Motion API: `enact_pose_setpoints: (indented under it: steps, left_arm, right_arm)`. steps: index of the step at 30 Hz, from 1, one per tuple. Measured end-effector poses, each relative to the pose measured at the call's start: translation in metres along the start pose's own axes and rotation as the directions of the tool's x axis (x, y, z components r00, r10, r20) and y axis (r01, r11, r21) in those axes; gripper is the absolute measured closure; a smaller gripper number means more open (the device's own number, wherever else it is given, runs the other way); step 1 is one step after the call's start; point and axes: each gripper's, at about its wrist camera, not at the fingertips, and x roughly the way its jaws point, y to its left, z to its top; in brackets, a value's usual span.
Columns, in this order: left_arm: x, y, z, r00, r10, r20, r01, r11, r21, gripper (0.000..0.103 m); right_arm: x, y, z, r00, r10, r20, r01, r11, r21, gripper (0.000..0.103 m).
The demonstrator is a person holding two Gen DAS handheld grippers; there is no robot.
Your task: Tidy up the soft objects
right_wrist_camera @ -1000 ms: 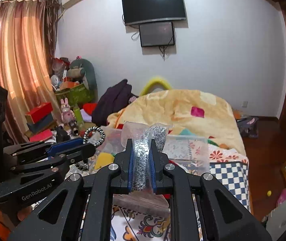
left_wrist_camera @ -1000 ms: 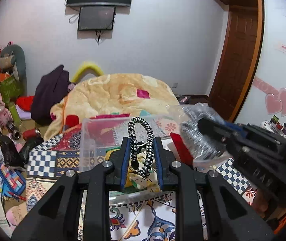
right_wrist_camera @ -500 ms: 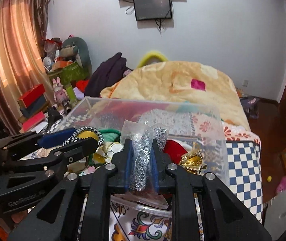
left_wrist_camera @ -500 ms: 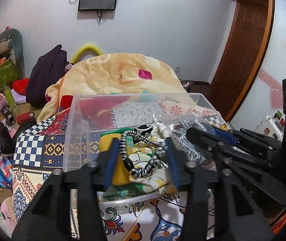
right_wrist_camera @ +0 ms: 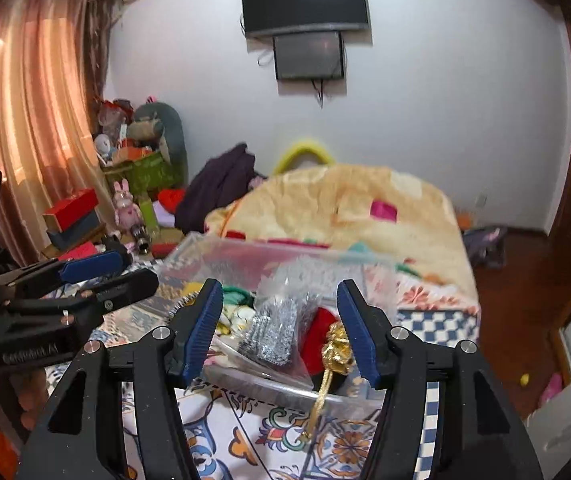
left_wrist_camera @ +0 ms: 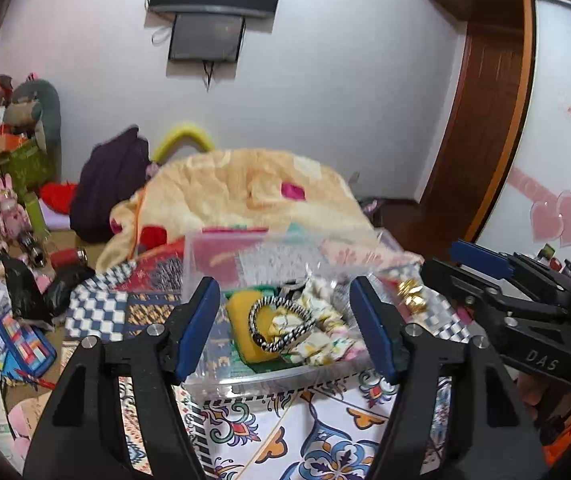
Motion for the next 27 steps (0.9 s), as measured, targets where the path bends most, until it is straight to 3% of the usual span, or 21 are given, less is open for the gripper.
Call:
enact_pose_setpoints:
  steps: [9, 12, 15, 17, 20, 24, 27]
  left_arm:
    - [-0.079, -0.027, 0.019, 0.979, 0.005, 0.202, -0.022, 0.996, 0.082, 0.035]
    - [-0.100, -0.032, 0.021, 0.970, -0.014, 0.242, -0.007, 0.996, 0.088, 0.029]
    - [-0.115, -0.035, 0.022, 0.962, -0.027, 0.272, 0.003, 0.996, 0.088, 0.027]
    - [-0.123, -0.039, 0.022, 0.957, -0.022, 0.289, -0.006, 0.995, 0.097, 0.025]
    - [-0.134, -0.042, 0.021, 0.950, -0.010, 0.312, -0.019, 0.996, 0.091, 0.011]
    - [-0.141, -0.041, 0.020, 0.942, 0.000, 0.337, -0.026, 0.997, 0.074, 0.006]
    - [-0.144, -0.041, 0.019, 0.939, 0.008, 0.344, -0.036, 0.997, 0.075, 0.004]
  right_arm:
    - [-0.065, 0.011, 0.018, 0.988, 0.007, 0.154, 0.001, 0.998, -0.055, 0.047]
    - [-0.082, 0.013, 0.020, 0.980, 0.013, 0.197, -0.001, 0.998, -0.059, 0.045]
    - [-0.098, 0.015, 0.022, 0.970, 0.019, 0.242, -0.005, 0.998, -0.058, 0.037]
    - [-0.105, 0.016, 0.021, 0.964, 0.022, 0.266, -0.007, 0.998, -0.055, 0.026]
    - [-0.113, 0.018, 0.021, 0.955, 0.023, 0.294, -0.005, 0.998, -0.060, 0.020]
    - [-0.116, 0.017, 0.018, 0.949, 0.014, 0.314, 0.002, 0.999, -0.051, 0.015]
    - [-0.115, 0.014, 0.017, 0.949, 0.016, 0.315, -0.007, 0.999, -0.031, 0.005]
